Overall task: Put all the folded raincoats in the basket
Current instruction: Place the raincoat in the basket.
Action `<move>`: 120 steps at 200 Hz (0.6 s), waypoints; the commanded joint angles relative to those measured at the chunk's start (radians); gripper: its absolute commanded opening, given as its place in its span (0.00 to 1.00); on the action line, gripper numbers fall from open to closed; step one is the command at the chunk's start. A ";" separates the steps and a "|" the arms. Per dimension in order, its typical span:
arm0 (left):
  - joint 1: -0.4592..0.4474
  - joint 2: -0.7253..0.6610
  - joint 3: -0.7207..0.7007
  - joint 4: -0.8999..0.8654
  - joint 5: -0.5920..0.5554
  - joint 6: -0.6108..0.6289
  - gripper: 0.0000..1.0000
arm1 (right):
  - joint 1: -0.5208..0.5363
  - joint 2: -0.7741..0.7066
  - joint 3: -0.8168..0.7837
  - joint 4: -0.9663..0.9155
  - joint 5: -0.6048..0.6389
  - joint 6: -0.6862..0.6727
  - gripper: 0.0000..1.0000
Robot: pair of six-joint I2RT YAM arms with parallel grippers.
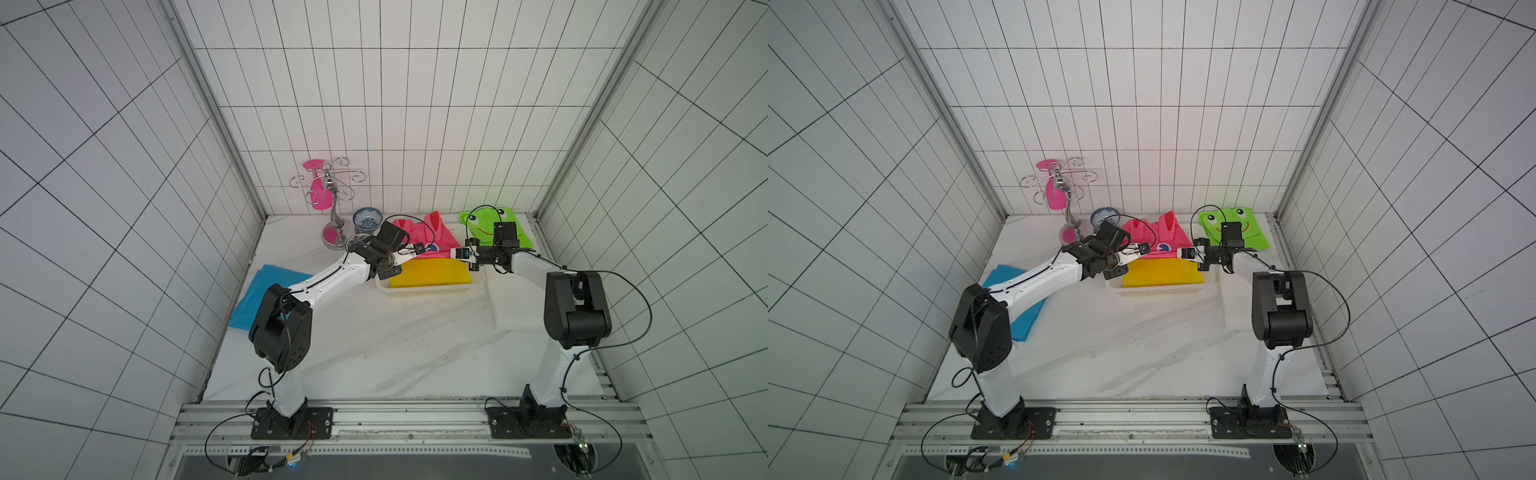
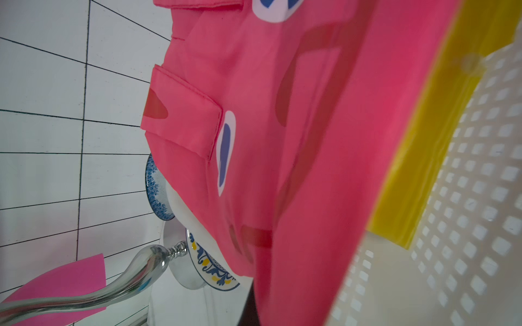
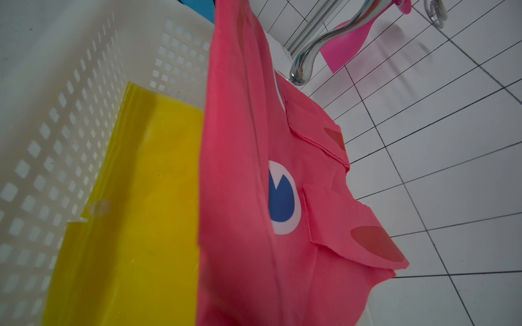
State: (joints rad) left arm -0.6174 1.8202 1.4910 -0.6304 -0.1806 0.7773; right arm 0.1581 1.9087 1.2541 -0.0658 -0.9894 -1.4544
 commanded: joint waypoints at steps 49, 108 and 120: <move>0.017 -0.063 -0.063 -0.050 0.095 0.000 0.02 | -0.056 -0.017 0.041 -0.300 0.300 -0.213 0.01; 0.026 -0.066 -0.056 -0.127 0.238 -0.036 0.63 | -0.055 -0.055 0.033 -0.314 0.339 -0.224 0.31; 0.040 -0.084 -0.044 -0.150 0.272 -0.049 0.69 | -0.055 -0.077 0.025 -0.316 0.342 -0.213 0.47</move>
State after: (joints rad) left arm -0.6010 1.7901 1.4254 -0.6926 0.0113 0.7551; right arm 0.1238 1.8790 1.2755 -0.3195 -0.7277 -1.6562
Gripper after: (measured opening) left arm 0.642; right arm 0.359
